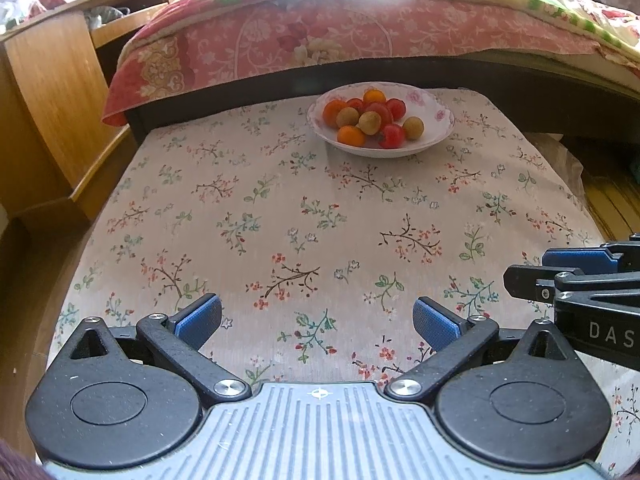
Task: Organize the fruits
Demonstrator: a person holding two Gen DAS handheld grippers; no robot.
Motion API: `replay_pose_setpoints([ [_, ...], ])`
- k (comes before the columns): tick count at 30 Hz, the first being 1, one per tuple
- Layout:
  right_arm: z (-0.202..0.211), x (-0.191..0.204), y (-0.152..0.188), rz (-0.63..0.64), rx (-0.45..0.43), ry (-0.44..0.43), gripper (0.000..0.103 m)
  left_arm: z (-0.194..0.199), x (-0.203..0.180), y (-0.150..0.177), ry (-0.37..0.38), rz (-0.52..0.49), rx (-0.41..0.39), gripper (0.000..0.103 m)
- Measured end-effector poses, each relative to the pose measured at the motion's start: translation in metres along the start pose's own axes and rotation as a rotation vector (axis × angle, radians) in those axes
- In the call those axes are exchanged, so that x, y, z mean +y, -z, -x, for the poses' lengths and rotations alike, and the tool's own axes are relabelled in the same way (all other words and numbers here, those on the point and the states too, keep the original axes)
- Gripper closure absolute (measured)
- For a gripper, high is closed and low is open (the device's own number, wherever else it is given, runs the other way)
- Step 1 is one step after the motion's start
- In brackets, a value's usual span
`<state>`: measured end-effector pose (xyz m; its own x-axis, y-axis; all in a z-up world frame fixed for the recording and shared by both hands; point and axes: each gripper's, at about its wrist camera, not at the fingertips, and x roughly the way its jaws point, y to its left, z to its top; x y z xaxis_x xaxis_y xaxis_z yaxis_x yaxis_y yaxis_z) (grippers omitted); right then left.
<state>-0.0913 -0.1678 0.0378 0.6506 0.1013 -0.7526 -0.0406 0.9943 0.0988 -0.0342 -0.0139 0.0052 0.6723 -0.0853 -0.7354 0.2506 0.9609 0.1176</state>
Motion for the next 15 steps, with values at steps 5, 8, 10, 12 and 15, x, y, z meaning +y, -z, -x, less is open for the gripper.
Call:
replay_pose_setpoints([
  [5,0.001,0.0033,0.0023,0.004,0.005,-0.01,0.067,-0.0013,0.002,0.0003,-0.004,0.013,0.005,0.0],
  [8,0.0004,0.005,0.0046,0.003,0.012,-0.013,0.067,-0.0016,0.0025,0.0,-0.011,0.013,0.001,0.0],
  [10,-0.0005,0.0051,0.0054,0.004,0.018,-0.012,0.067,-0.0021,0.0033,0.0001,-0.011,0.013,0.002,0.0],
  [12,-0.001,0.0049,0.0058,0.003,0.021,-0.009,0.067,-0.0019,0.0035,0.0002,-0.011,0.011,-0.001,0.0],
  [15,-0.0031,0.0041,0.0059,0.0,0.027,-0.006,0.067,-0.002,0.0034,0.0004,-0.014,0.008,-0.004,0.0],
])
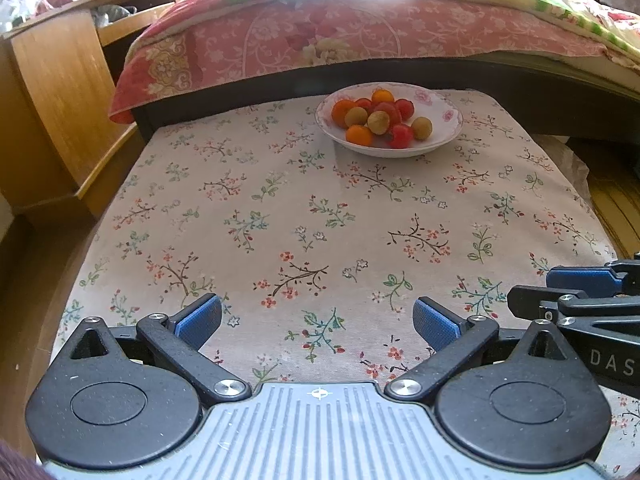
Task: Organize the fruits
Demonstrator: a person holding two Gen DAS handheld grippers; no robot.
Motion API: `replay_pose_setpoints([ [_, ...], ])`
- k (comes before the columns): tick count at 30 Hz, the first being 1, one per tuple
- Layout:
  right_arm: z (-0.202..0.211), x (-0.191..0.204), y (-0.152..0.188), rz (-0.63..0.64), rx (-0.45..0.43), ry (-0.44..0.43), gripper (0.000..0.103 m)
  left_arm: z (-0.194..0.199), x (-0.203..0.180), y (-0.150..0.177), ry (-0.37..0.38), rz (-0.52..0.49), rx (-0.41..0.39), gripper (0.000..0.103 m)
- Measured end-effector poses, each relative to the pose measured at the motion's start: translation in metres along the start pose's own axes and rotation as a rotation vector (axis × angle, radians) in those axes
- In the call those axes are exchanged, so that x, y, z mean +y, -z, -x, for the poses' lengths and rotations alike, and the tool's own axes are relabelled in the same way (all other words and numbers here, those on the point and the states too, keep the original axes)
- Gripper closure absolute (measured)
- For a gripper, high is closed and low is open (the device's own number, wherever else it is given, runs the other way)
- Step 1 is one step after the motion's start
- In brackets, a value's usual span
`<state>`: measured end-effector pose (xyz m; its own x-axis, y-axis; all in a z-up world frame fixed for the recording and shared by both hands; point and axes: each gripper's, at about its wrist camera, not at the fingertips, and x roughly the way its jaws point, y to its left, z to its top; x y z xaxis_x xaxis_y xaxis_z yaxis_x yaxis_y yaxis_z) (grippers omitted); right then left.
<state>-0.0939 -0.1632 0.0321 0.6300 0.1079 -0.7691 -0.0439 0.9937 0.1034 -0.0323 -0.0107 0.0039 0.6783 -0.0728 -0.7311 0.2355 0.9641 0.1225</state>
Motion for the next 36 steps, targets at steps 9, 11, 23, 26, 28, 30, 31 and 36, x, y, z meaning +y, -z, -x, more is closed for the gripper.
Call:
replay_pose_setpoints([
  [9,-0.0023,-0.0001,0.001,-0.002,0.007,-0.002,0.067,-0.0006,-0.0002,0.0012,-0.003,-0.008,0.002,0.0],
  [11,-0.0025,0.0,0.0011,-0.002,0.008,-0.003,0.067,-0.0008,-0.0002,0.0015,-0.004,-0.009,0.003,0.0],
  [23,-0.0035,0.0002,0.002,-0.003,0.009,-0.003,0.067,-0.0016,-0.0002,0.0022,-0.004,-0.011,0.004,0.001],
  [26,-0.0038,0.0003,0.0021,-0.002,0.009,-0.002,0.067,-0.0019,-0.0003,0.0026,-0.004,-0.011,0.005,0.001],
  [28,-0.0039,0.0001,0.0018,-0.002,0.009,-0.002,0.067,-0.002,-0.0001,0.0029,-0.005,-0.012,0.004,0.001],
  [30,-0.004,0.0001,0.0021,-0.002,0.009,-0.003,0.067,-0.002,-0.0003,0.0025,-0.004,-0.011,0.005,0.001],
  [31,-0.0041,0.0001,0.0019,-0.002,0.01,-0.002,0.067,-0.0022,-0.0002,0.0029,-0.005,-0.011,0.005,0.001],
  [36,-0.0053,0.0003,0.0032,-0.003,0.011,-0.002,0.067,-0.002,-0.0006,0.0021,-0.005,-0.011,0.005,0.001],
])
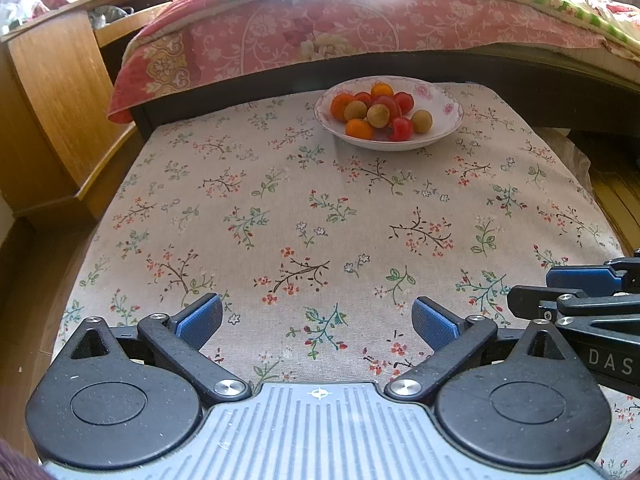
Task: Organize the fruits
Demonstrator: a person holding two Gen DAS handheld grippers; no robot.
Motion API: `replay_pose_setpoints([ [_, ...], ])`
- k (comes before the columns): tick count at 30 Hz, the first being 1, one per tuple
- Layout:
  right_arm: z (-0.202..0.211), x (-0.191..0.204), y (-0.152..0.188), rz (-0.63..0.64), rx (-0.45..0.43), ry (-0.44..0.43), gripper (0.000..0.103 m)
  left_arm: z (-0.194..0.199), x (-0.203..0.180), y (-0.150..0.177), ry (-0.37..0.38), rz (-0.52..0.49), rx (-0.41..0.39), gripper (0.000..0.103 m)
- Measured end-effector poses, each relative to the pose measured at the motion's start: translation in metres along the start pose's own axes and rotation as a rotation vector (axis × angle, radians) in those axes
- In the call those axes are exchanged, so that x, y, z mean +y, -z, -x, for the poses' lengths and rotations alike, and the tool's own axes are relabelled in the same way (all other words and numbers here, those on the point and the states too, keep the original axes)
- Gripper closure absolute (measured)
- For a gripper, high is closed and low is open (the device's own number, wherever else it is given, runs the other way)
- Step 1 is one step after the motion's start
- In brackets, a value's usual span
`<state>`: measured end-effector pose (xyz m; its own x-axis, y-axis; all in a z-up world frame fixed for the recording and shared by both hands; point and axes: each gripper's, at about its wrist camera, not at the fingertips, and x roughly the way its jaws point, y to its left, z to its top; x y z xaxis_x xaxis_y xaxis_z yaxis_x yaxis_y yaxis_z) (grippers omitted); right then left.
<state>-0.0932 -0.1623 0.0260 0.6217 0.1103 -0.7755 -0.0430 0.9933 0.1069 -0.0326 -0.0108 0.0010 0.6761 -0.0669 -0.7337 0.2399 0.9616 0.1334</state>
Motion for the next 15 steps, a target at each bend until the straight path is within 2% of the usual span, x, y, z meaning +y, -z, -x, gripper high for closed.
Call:
replay_pose_setpoints([
  [15,-0.0022,-0.0007,0.0004,0.003,-0.002,0.0,0.067,-0.0023,0.0016,0.002,-0.012,-0.007,-0.011,0.0],
])
